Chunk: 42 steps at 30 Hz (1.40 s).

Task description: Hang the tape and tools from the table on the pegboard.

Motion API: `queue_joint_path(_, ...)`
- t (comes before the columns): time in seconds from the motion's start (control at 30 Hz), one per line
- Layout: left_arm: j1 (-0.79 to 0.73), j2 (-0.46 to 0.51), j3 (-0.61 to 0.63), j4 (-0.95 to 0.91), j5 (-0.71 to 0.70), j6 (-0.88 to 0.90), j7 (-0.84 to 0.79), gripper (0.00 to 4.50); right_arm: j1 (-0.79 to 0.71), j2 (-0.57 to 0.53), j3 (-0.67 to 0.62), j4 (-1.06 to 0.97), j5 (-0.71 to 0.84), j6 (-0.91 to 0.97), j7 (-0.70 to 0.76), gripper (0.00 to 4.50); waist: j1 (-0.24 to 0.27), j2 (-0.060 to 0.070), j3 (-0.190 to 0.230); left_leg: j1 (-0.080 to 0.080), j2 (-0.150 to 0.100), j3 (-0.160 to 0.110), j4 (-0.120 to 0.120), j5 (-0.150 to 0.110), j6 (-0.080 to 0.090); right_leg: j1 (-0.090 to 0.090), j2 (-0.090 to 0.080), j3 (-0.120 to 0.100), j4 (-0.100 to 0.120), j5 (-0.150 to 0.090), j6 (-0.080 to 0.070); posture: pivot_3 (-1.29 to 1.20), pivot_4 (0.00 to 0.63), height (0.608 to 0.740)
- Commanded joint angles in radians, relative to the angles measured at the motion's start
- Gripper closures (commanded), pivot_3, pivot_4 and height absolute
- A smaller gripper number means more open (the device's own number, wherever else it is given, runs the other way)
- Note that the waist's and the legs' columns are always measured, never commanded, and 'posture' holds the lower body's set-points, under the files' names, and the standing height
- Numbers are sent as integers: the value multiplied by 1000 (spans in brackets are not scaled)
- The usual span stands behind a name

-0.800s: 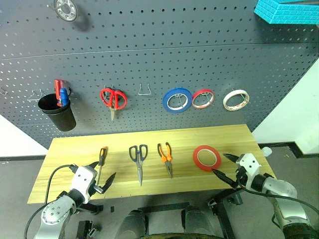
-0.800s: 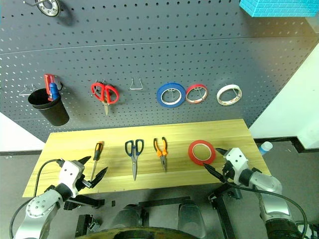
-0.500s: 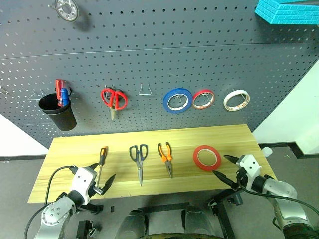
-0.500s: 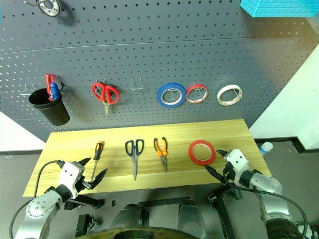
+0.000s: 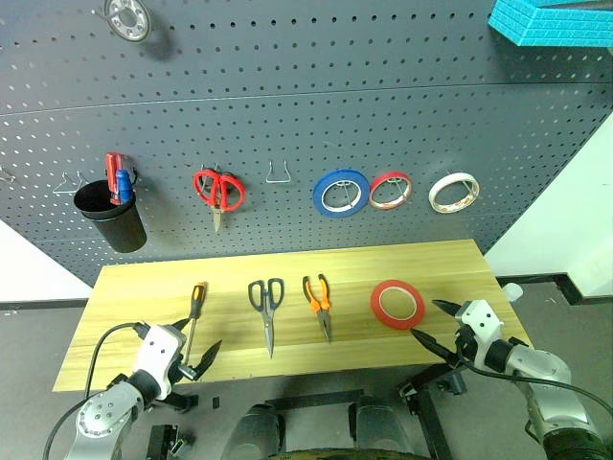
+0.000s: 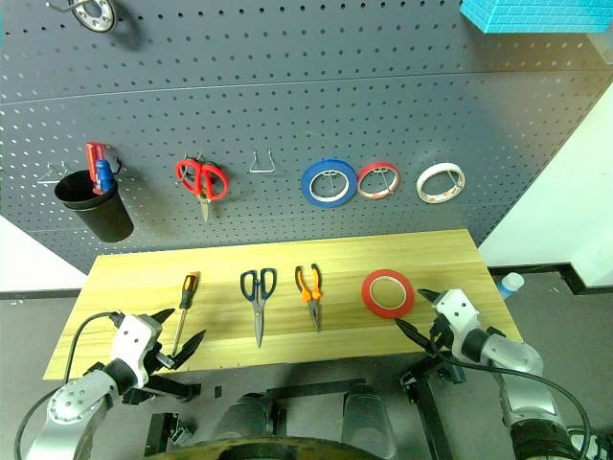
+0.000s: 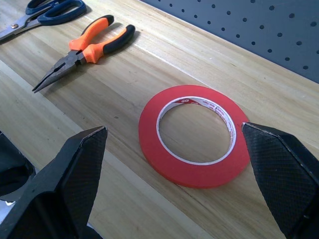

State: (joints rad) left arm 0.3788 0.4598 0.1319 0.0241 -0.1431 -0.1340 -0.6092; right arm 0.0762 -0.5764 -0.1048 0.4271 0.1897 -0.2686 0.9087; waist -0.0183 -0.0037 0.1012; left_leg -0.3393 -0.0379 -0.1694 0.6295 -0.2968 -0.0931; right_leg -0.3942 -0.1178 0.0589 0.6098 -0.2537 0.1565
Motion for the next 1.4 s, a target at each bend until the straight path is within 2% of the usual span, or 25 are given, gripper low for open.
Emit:
queue_joint_path(0.03,4,10,6,-36,-6,3,-2,60,0,-7,-5,-15,3,-17,1,0,0,0,0,0,0,0,0,0,0,0,0,0,0,0,0,-57,51,738)
queue_joint_path(0.7,1,16,-2,-22,1,-11,-15,60,-20,6,34,-47,-8,70,4,0,-1,0,0,1,0,0,0,0,0,1,0,0,0,0,0,-58,48,738)
queue_joint_path(1.07,-35,25,-84,-90,-35,-17,-140,60,-173,75,215,-92,-192,300,-149,0,-2,1,-1,1,0,0,1,0,0,1,0,0,1,3,-4,-68,47,738)
queue_joint_path(1.4,-112,51,-162,-46,1,-23,-209,60,-309,113,311,16,-288,413,-202,0,-1,1,-1,1,0,0,1,0,0,1,0,0,2,3,-4,-56,49,738)
